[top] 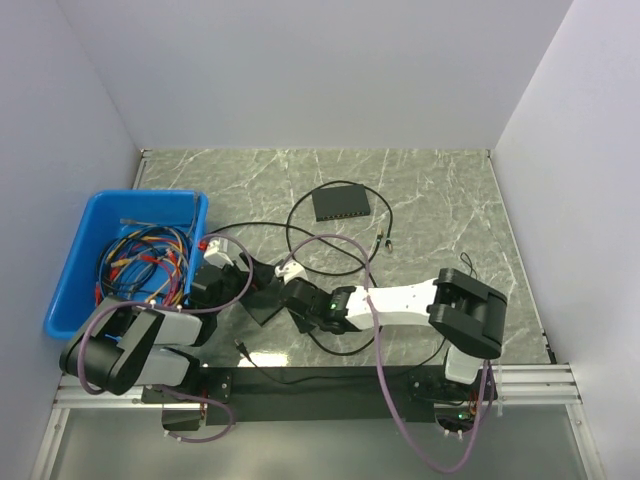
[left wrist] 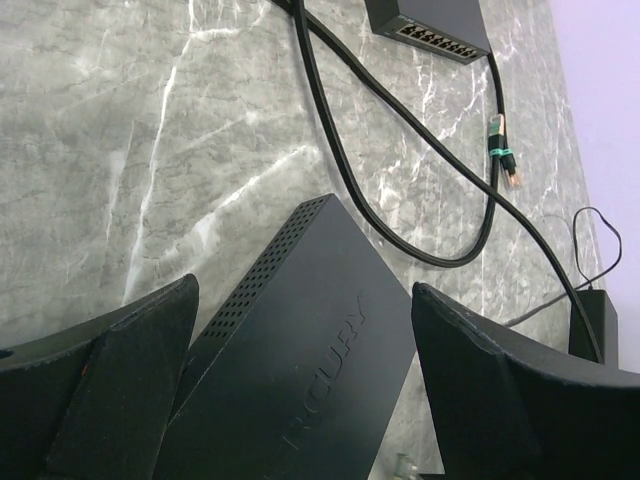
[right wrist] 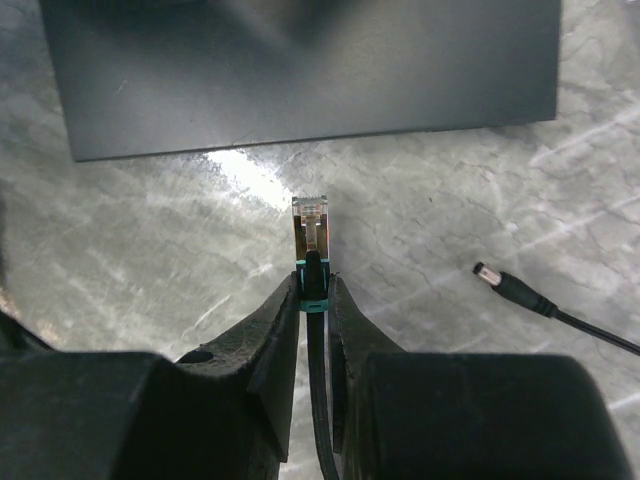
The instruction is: Insert the plug into the switch port
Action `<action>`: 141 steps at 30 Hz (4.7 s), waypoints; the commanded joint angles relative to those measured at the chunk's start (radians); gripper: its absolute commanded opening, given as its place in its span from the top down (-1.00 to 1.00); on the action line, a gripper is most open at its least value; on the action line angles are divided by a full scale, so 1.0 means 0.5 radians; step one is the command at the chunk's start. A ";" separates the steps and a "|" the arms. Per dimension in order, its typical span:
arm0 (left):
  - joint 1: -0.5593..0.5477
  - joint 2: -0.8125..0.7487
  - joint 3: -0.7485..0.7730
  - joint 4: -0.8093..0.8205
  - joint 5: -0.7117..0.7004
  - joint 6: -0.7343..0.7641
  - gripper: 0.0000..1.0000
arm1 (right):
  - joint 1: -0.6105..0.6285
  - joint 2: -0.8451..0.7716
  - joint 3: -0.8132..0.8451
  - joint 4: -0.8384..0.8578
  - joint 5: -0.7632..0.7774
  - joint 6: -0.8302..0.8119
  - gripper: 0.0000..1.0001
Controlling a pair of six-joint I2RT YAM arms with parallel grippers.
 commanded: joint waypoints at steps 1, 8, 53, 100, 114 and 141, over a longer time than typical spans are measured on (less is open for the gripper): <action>-0.010 0.027 -0.045 0.138 0.000 -0.034 -0.86 | 0.025 0.057 0.112 -0.063 0.057 -0.021 1.00; -0.026 0.174 -0.061 0.270 0.016 -0.043 -0.84 | 0.025 0.136 0.194 -0.127 0.078 -0.027 1.00; -0.228 0.220 0.010 0.028 -0.218 0.037 0.02 | -0.008 0.416 0.814 -0.412 0.106 -0.110 1.00; -0.173 0.815 0.163 0.144 0.221 -0.009 0.95 | -0.275 0.673 1.106 -0.351 -0.060 -0.140 1.00; -0.084 0.987 0.136 0.328 0.344 -0.083 0.99 | -0.471 0.747 1.158 -0.320 -0.137 0.145 1.00; -0.047 0.681 0.160 0.105 0.264 -0.089 0.74 | -0.475 0.241 0.505 -0.106 -0.275 0.093 -0.43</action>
